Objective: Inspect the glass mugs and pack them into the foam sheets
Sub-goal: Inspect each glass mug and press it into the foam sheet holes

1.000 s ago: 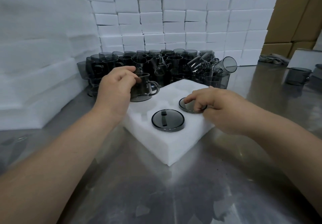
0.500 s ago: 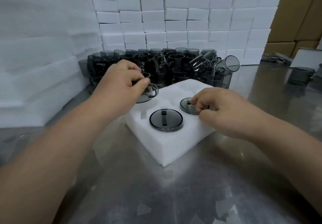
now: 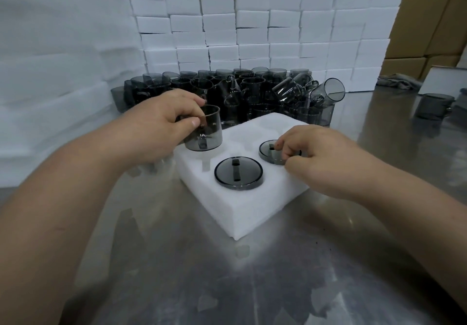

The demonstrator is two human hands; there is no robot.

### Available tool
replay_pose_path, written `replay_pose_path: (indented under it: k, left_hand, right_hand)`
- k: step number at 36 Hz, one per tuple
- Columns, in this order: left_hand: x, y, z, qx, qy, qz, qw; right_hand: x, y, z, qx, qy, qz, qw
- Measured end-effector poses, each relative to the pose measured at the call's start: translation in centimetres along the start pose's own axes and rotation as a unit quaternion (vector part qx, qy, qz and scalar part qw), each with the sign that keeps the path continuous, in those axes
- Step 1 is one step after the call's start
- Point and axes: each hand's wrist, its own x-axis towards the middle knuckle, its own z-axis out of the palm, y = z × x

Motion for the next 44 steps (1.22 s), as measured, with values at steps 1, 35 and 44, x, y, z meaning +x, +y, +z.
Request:
replay_pose_path:
  k: [1, 35, 44]
  left_hand:
    - [-0.1, 0.0, -0.2, 0.003, -0.005, -0.001, 1.000]
    - [0.3, -0.2, 3.0, -0.077, 0.150, -0.137, 0.976]
    - [0.3, -0.2, 3.6, -0.042, 0.139, -0.129, 0.981]
  right_hand:
    - [0.0, 0.0, 0.0, -0.002, 0.002, 0.002, 1.000]
    - [-0.6, -1.1, 0.5, -0.035, 0.001, -0.022, 0.999]
    - [-0.6, -1.1, 0.5, -0.046, 0.005, -0.028, 0.999]
